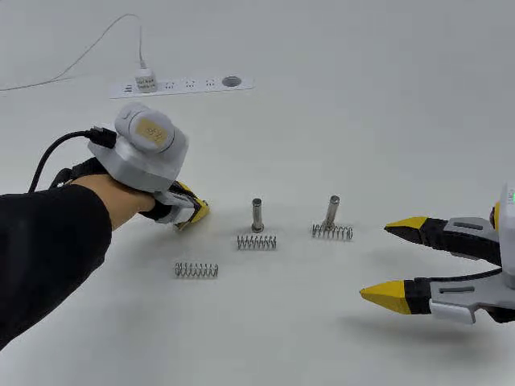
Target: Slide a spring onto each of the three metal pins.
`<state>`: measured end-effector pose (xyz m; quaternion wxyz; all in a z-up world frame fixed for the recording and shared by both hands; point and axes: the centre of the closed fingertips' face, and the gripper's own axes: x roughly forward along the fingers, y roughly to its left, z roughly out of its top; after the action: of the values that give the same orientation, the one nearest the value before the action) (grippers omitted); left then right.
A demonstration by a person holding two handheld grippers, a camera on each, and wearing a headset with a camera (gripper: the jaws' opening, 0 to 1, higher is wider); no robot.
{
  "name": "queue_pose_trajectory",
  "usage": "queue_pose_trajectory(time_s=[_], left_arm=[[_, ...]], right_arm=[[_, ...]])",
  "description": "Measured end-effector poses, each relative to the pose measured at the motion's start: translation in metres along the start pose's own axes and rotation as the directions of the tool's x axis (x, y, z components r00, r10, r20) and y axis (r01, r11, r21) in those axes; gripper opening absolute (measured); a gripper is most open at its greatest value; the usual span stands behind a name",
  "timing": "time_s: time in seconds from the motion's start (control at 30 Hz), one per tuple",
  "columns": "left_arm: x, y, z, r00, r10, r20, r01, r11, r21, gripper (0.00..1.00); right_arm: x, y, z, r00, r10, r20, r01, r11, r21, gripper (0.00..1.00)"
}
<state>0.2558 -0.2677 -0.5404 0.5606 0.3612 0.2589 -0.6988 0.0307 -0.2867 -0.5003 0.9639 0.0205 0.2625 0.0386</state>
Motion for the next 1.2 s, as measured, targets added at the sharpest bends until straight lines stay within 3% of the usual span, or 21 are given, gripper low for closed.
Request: queue_pose_trajectory(time_s=[0.53,0.83,1.2], left_arm=[[0.001,0.001,-0.001,0.9987,0.047,-0.018,-0.047,0.999,-0.002,0.09],[0.0,0.001,-0.001,0.9981,0.059,-0.018,-0.06,0.997,-0.043,0.08],[-0.017,0.005,0.006,0.9981,0.054,0.031,-0.05,0.992,-0.117,0.08]], right_arm=[[0.0,0.0,-0.001,1.0,-0.001,0.002,0.001,1.0,0.005,0.61],[-0.002,-0.001,-0.001,1.0,-0.003,0.004,0.003,1.0,0.004,0.61],[-0.001,0.0,-0.001,1.0,-0.003,0.002,0.003,1.0,0.002,0.61]])
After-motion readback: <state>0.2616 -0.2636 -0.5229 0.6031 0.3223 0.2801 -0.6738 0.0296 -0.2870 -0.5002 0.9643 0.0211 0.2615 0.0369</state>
